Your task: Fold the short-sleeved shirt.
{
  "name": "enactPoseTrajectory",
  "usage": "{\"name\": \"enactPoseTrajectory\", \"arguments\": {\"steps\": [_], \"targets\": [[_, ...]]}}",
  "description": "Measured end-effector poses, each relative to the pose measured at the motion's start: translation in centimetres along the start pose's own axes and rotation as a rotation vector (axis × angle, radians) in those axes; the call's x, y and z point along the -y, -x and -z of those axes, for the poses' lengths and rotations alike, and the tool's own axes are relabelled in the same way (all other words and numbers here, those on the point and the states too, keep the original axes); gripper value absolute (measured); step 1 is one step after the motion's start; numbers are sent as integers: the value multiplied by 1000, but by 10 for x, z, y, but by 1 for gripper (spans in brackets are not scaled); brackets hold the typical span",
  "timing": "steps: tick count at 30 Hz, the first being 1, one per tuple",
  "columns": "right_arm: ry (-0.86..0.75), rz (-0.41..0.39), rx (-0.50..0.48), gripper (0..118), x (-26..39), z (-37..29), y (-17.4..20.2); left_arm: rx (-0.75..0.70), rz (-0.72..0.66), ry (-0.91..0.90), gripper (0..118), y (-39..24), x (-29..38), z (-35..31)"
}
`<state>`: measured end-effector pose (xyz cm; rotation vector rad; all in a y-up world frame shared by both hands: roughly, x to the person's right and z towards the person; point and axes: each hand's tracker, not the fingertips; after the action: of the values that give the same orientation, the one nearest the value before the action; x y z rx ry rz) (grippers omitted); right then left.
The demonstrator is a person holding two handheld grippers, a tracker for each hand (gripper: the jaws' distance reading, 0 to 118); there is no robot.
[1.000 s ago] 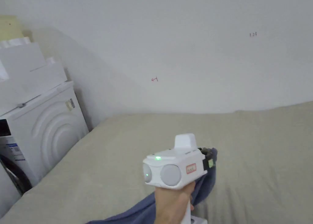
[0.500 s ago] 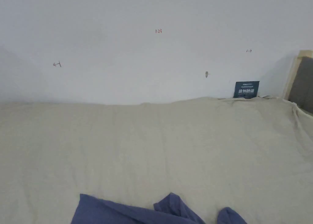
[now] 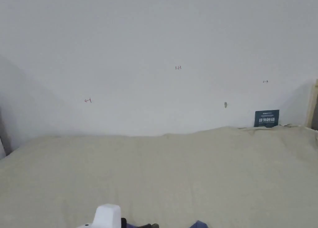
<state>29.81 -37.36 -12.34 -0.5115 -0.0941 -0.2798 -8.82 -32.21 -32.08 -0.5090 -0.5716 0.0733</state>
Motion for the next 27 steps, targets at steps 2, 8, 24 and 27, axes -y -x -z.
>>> {"name": "enactPoseTrajectory", "arguments": {"steps": [2,8,24,27], "targets": [[-24,-17,-43,5,-9,5,13,-62,-12,-76,89,13,7,-40],[-37,-104,-108,5,-23,14,52,-216,-81,-174,88,21,43,-115],[-27,-200,-96,5,19,-16,64,-304,-172,-81,0,-2,130,-149],[-1,-161,-91,5,21,-13,59,-288,-197,-73,0,0,129,-148]]}}
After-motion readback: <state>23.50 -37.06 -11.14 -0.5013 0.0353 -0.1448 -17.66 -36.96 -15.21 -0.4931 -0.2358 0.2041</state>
